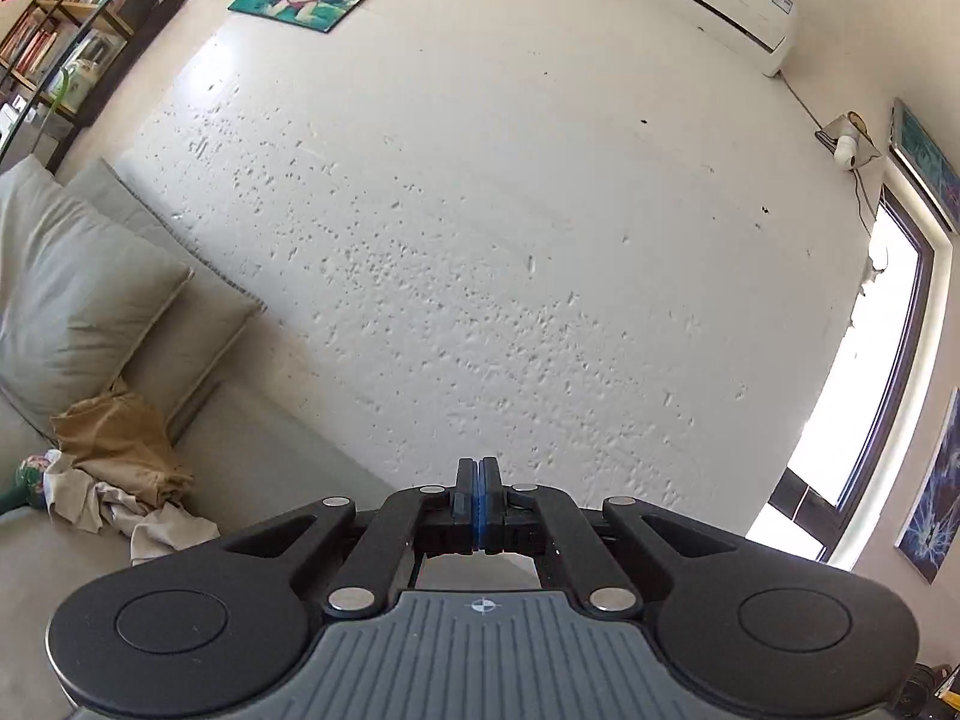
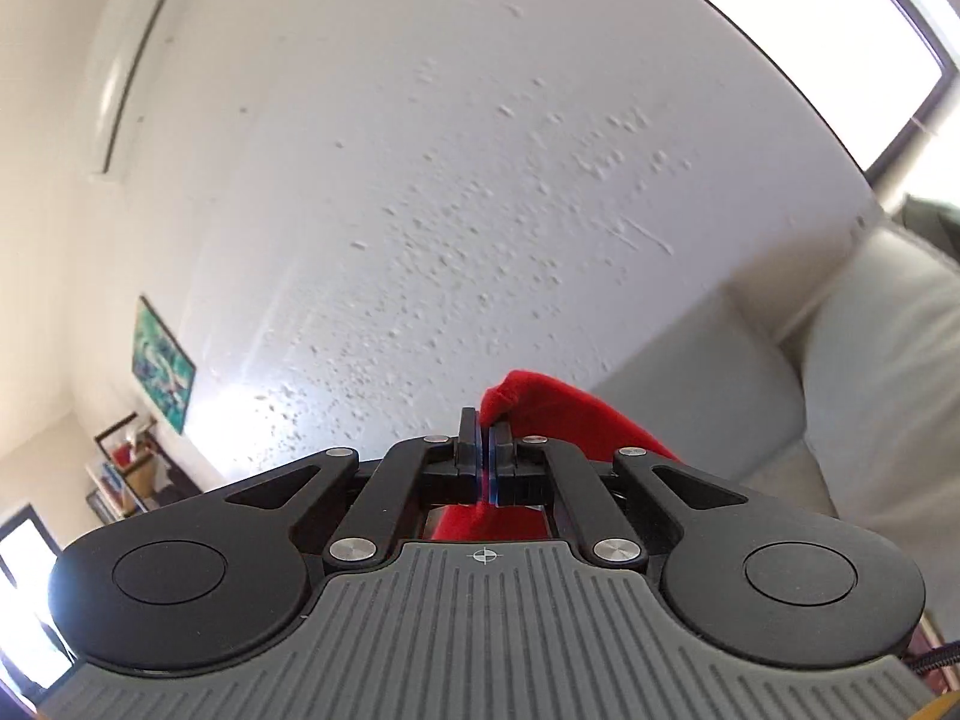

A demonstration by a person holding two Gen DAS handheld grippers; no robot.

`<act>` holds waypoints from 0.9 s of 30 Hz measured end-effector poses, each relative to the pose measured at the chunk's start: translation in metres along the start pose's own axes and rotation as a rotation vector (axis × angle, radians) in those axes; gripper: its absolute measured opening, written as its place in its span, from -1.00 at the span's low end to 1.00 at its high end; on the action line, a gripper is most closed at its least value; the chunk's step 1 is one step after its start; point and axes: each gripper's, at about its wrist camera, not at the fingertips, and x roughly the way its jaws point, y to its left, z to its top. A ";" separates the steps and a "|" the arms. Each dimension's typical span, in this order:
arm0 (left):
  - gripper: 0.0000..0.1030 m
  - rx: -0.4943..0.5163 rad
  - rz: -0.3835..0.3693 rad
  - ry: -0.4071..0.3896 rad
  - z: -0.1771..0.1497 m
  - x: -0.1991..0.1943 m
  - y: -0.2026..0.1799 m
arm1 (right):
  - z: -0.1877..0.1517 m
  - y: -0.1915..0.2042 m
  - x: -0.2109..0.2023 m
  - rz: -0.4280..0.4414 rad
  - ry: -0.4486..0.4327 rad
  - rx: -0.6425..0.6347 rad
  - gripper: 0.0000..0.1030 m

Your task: Fold clothes

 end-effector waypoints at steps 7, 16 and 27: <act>-0.77 -0.166 0.045 0.630 -0.166 0.051 0.069 | -0.035 -0.012 -0.010 -0.071 0.172 -0.037 -0.97; -0.60 -0.496 0.014 0.960 -0.324 0.095 0.108 | -0.090 -0.120 -0.112 -0.304 0.181 0.031 -0.97; -0.43 -0.461 -0.003 0.895 -0.351 0.193 0.066 | -0.108 -0.224 -0.159 -0.491 0.134 0.181 -0.97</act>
